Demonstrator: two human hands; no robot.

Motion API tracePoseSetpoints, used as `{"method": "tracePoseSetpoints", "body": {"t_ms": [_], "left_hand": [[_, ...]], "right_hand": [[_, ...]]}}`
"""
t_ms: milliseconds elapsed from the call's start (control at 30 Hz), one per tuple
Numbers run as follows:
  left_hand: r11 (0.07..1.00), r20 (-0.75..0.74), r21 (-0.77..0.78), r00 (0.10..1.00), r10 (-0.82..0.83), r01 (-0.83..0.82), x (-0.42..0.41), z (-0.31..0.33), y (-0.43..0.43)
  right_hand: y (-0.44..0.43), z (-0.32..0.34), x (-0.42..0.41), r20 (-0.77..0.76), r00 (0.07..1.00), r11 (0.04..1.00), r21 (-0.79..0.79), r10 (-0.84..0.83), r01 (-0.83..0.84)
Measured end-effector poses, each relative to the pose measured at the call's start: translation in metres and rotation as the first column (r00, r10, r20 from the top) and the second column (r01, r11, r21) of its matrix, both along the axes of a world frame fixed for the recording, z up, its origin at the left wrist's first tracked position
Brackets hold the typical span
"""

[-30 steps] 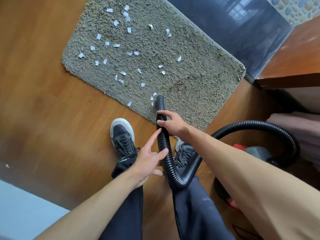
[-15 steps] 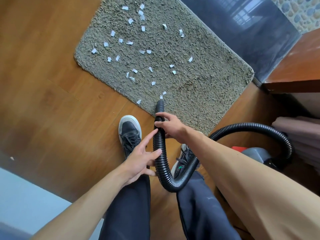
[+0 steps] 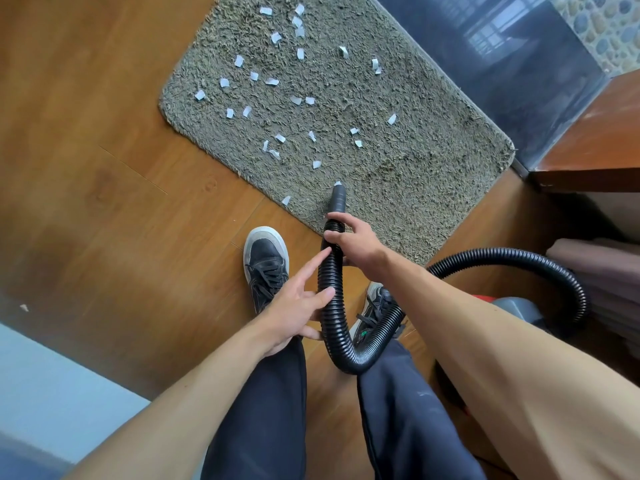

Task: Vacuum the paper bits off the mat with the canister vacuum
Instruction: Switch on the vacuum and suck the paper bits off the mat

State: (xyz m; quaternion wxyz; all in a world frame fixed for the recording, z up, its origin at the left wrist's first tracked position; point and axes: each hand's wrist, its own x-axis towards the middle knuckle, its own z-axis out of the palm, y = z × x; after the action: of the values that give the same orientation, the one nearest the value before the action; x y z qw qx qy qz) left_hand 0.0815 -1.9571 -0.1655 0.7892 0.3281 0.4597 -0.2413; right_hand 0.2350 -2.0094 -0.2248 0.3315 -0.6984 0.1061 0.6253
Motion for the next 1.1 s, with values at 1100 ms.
{"method": "tracePoseSetpoints", "body": {"t_ms": [1100], "left_hand": [[0.989,-0.031,0.032,0.989,0.142,-0.141,-0.015,0.009,0.007]], "right_hand": [[0.036,-0.001,-0.015,-0.114,0.962,0.969,0.022,0.248,-0.247]]}}
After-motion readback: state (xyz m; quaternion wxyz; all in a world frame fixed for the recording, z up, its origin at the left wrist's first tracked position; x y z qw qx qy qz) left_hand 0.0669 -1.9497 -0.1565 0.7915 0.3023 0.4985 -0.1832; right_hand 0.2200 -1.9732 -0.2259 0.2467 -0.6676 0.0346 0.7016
